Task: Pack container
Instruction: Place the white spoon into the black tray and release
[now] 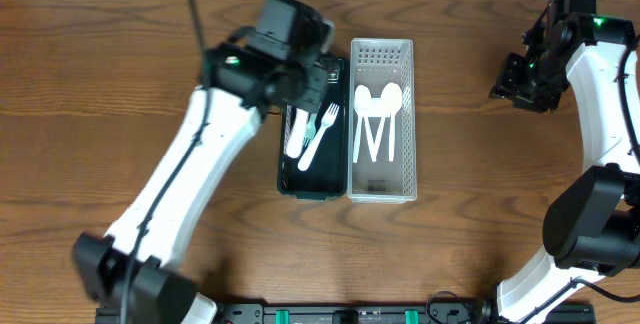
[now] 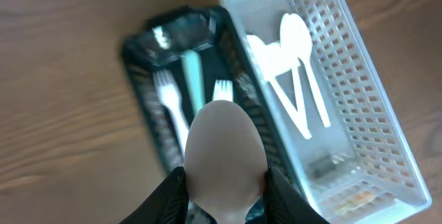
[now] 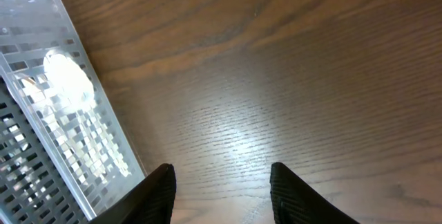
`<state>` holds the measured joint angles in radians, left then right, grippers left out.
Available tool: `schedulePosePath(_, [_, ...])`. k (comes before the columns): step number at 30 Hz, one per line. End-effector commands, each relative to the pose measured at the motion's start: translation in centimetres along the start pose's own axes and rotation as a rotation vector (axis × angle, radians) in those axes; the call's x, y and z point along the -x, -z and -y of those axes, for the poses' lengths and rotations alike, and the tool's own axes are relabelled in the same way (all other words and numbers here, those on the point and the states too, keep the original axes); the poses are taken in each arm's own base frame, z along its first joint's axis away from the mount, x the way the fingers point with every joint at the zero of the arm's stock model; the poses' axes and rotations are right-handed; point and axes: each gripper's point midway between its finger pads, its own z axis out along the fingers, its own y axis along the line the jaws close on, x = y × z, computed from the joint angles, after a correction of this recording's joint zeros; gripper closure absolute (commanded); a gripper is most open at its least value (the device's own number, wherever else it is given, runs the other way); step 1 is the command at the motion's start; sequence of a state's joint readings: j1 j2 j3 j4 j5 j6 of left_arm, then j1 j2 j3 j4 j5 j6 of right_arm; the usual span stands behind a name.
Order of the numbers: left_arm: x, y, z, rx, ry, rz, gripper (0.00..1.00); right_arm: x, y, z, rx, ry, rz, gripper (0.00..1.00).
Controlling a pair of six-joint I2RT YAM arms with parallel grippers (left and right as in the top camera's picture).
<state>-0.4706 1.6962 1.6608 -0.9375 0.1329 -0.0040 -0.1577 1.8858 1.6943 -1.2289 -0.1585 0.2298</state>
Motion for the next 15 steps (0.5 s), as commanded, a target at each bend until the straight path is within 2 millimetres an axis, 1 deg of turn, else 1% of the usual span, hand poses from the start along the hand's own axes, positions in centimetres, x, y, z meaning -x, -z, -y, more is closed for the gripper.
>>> schedulePosePath(1, [-2.6,-4.9,0.2,-0.003,0.089,-0.141,0.81,0.4,0.2,-0.1,-0.001,0.003,0.016,0.52])
schedulePosePath(2, [-2.9,-5.8,0.3,0.0,0.102,-0.16,0.81,0.5,0.2,-0.1,0.0,0.004,0.018,0.52])
schedulePosePath(3, [-3.1,-6.7,0.3,0.002,0.11,-0.175,0.73,0.5,0.2,-0.2,0.0,0.004,0.02,0.51])
schedulePosePath(5, [-3.3,-7.8,0.2,0.006,0.129,-0.191,0.45,0.6,0.2,-0.2,0.001,0.005,0.022,0.51])
schedulePosePath(6, [-3.3,-8.0,0.1,0.006,0.129,-0.191,0.33,0.6,0.2,-0.2,0.001,0.004,0.022,0.53])
schedulePosePath(8, [-2.6,-7.6,0.0,0.006,0.132,-0.169,0.28,0.5,0.2,-0.5,0.013,0.008,0.02,0.59])
schedulePosePath(9, [-2.2,-7.2,-0.1,0.005,0.134,-0.155,0.27,0.5,0.1,-0.7,0.018,0.012,0.02,0.59])
schedulePosePath(12, [-0.2,-4.6,-0.3,0.0,0.144,-0.086,0.27,0.6,-0.3,-2.0,0.03,0.046,0.034,0.61])
schedulePosePath(13, [0.3,-3.7,-0.3,-0.001,0.148,-0.063,0.26,0.6,-0.7,-2.5,0.033,0.06,0.038,0.64])
schedulePosePath(15, [1.3,-1.5,-0.5,-0.003,0.152,-0.01,0.25,0.4,-1.8,-3.9,0.052,0.094,0.042,0.81])
